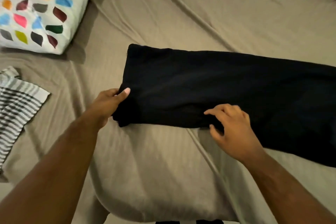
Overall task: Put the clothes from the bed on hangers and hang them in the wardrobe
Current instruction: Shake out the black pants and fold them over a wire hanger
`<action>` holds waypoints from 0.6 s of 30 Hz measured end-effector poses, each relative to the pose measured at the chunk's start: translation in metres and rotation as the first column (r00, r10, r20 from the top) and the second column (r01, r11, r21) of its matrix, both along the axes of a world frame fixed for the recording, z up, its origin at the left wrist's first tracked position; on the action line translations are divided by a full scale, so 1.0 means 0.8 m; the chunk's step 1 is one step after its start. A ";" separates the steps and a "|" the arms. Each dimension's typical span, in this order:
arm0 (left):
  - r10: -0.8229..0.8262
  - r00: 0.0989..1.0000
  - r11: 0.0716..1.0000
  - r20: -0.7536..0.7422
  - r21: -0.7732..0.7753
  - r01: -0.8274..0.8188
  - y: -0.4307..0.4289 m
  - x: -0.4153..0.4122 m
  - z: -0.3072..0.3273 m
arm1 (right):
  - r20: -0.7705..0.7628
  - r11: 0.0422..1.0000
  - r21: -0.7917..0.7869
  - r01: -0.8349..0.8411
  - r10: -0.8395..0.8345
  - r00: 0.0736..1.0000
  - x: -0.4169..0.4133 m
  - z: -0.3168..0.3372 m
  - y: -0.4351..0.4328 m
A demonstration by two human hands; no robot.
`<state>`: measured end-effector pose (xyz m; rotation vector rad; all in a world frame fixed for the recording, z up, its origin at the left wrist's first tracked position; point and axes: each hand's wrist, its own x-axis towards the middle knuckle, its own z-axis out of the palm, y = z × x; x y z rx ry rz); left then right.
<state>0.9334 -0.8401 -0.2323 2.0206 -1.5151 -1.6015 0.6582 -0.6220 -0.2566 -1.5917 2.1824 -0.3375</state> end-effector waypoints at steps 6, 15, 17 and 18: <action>0.048 0.985 0.987 0.163 -0.157 -0.022 -0.002 -0.018 -0.012 | -0.214 0.992 0.030 0.123 -0.114 0.970 0.024 -0.019 -0.002; 0.143 0.959 0.980 -0.244 0.171 -0.103 -0.037 -0.041 0.042 | -0.290 0.988 0.004 0.154 -0.146 0.946 0.037 -0.021 -0.017; 0.098 0.966 0.975 -0.239 0.218 -0.045 -0.059 -0.021 0.054 | -0.334 0.976 -0.049 0.211 -0.215 0.918 0.040 -0.018 -0.015; 0.072 0.975 0.974 -0.209 0.224 -0.024 -0.068 -0.011 0.049 | -0.350 0.967 -0.076 0.243 -0.254 0.902 0.040 -0.017 -0.013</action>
